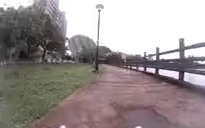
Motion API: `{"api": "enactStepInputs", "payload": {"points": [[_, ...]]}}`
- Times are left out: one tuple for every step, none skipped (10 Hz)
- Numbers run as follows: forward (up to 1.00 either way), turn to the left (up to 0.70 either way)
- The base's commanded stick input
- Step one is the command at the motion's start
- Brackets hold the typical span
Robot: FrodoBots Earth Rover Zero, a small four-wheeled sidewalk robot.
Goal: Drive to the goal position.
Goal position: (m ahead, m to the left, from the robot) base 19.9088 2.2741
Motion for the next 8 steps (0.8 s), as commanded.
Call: {"api": "enactStepInputs", "payload": {"points": [[1.0, -0.2], [1.0, 0.1], [1.0, 0.1], [1.0, 0.1], [1.0, 0.1], [1.0, -0.03], [1.0, -0.3], [1.0, -0.3]]}}
